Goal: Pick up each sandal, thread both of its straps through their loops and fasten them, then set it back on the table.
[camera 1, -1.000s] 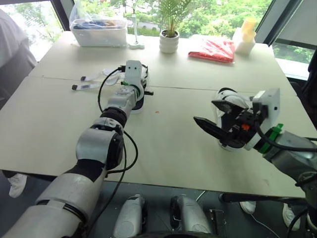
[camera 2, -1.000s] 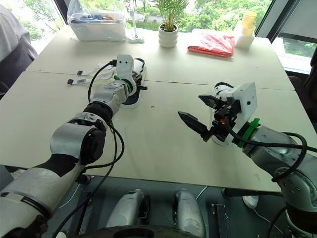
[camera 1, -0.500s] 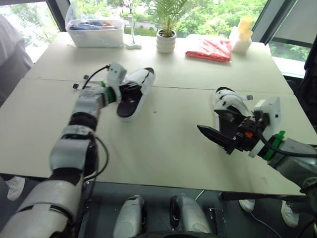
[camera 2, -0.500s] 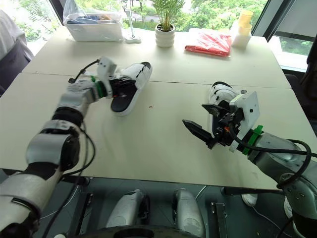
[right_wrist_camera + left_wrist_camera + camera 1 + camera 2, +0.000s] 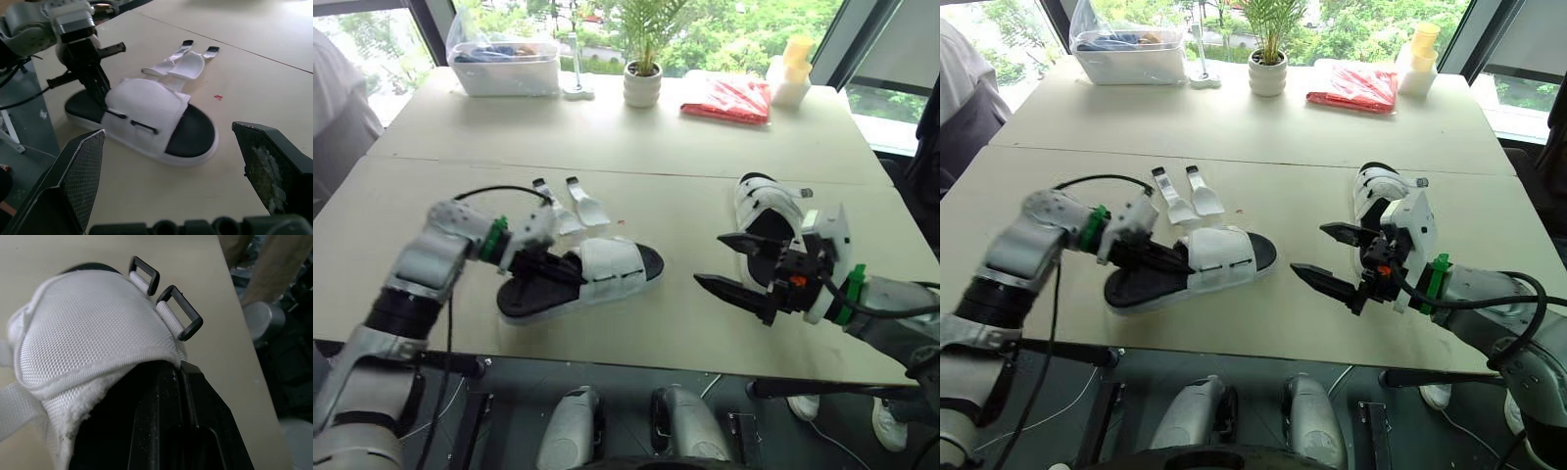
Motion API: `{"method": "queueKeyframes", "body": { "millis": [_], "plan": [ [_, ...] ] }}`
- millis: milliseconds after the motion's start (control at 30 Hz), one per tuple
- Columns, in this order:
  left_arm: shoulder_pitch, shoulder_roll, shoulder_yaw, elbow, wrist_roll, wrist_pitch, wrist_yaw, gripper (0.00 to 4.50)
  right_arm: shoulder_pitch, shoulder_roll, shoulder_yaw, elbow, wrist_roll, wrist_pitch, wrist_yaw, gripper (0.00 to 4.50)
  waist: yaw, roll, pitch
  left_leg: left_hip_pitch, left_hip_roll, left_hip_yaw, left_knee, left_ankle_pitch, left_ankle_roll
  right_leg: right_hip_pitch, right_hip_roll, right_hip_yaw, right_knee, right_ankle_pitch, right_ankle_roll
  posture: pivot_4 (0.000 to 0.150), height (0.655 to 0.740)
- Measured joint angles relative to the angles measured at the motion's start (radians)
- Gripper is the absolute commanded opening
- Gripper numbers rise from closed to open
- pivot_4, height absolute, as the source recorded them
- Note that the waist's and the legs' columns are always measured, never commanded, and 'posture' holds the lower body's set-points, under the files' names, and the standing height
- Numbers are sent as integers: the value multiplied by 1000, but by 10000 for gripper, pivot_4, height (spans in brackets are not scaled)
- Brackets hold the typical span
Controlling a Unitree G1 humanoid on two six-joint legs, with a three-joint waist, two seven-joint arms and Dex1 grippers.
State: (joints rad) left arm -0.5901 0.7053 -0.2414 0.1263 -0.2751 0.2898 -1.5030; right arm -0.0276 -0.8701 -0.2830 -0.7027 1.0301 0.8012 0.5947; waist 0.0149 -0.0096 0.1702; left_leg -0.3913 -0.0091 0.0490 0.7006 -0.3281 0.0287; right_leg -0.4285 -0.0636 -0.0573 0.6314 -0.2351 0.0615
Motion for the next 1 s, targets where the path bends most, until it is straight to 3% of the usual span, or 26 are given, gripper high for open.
{"method": "queueKeyframes", "body": {
  "millis": [133, 200, 467, 633, 933, 1000],
  "plan": [
    [108, 1, 37, -81, -19, 31, 73, 467, 41, -27, -4, -42, 40, 13, 39, 45000, -8, 1, 0, 0, 1, 0, -1, 0, 0, -1, 0, 0, 0, 1, 2, 1500, 7241],
    [146, 10, 61, -125, -44, 83, 106, 5957, 44, -40, -11, -59, 57, 16, 47, 45000, -6, 1, 0, 0, 1, 0, -1, 0, 0, -1, 0, 0, 0, 1, 2, 1500, 7241],
    [308, 28, 220, -348, -214, 401, 310, 44563, 45, -53, -19, -60, 62, 16, 59, 45000, 1, 1, 0, 0, 1, -1, -1, 0, 0, 0, 0, 0, 0, 1, 2, 1500, 7241],
    [313, -57, 265, -471, -327, 604, 498, 44563, 25, -53, -19, -56, 60, 16, 50, 45000, -1, 1, -1, 1, 1, 0, 0, 0, -1, 0, 0, 0, 0, 1, 2, 1500, 7241],
    [235, -344, 278, -386, -384, 820, 833, 44563, -9, -47, -10, -24, 49, 16, 6, 45000, 0, 1, -1, 1, 0, 0, 0, 0, -1, 1, 1, -1, 1, 1, 2, 1500, 7241],
    [227, -379, 277, -364, -383, 809, 869, 35963, -13, -44, -9, -19, 42, 16, -4, 45000, 0, 1, -1, 1, 0, 0, 0, 0, -1, 1, 1, -1, 1, 1, 2, 1500, 7241]
  ]
}}
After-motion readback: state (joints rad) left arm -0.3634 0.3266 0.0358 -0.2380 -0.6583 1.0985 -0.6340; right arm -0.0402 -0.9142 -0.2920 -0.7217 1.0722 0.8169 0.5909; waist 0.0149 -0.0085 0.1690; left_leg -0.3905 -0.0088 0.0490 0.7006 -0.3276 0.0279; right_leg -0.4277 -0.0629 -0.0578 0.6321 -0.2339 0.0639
